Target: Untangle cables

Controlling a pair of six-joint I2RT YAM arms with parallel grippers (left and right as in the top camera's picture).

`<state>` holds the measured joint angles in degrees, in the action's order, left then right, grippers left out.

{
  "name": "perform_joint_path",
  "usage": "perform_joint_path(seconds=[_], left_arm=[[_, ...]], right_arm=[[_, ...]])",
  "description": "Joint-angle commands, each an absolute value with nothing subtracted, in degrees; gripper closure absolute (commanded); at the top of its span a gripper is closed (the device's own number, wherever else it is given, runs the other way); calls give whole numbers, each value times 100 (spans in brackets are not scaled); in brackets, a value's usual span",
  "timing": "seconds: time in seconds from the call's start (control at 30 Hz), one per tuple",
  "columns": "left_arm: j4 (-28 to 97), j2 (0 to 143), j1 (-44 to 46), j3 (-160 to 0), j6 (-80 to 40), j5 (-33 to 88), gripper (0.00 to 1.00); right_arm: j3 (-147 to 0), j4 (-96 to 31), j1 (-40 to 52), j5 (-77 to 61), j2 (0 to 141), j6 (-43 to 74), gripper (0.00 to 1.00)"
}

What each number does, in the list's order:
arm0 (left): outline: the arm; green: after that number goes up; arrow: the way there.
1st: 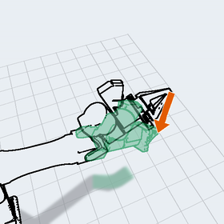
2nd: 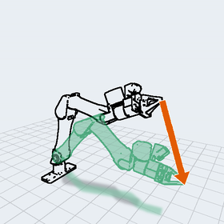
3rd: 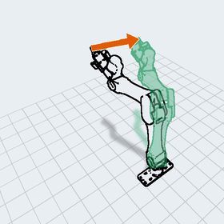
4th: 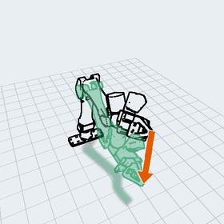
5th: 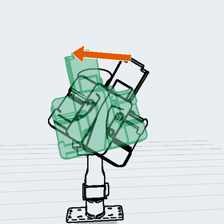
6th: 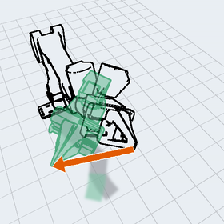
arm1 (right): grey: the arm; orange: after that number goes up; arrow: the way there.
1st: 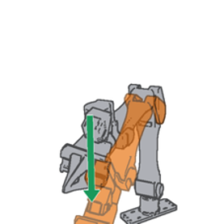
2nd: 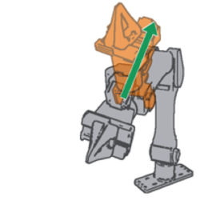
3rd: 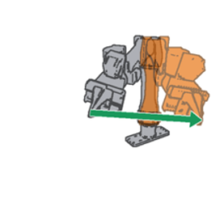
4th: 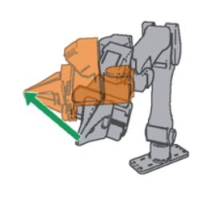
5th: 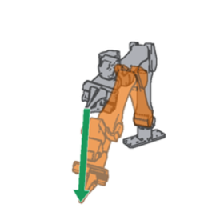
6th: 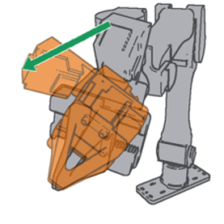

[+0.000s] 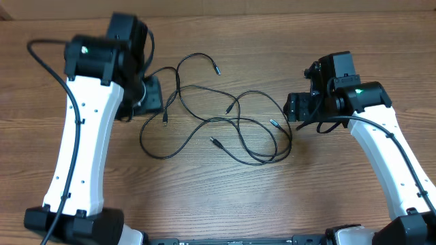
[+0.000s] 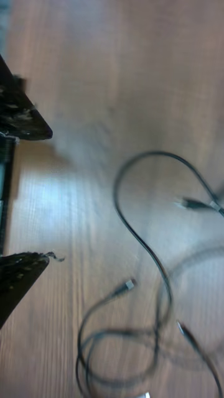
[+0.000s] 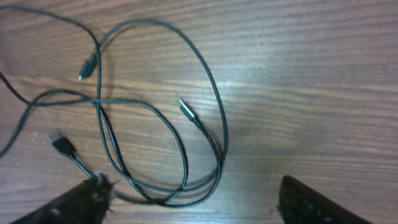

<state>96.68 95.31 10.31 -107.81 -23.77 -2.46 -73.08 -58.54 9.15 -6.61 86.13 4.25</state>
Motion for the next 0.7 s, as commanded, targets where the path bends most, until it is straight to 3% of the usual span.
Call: perform_joint_path(seconds=[0.0, 0.07, 0.17, 0.37, 0.67], left_arm=[[9682, 9148, 1015, -10162, -3782, -906, 35], [9682, 9120, 1013, -9861, -4508, -1227, 13], [9435, 9122, 958, -9470, -4934, -1328, 0], [8910, 9124, 377, -8844, -4840, -1188, 0], [8744, 9122, -685, -8807, -4176, -974, 0]], right_arm=[[-7402, -5671, 1020, -827, 8466, -172, 10], [-7400, -5443, 1168, -978, 8466, -340, 6], [-7397, -5030, 1529, -1017, 8501, -515, 3], [-7408, -4486, 2377, -617, 8849, -615, 0], [-8265, -4801, 2849, -537, 9887, -1094, 0]])
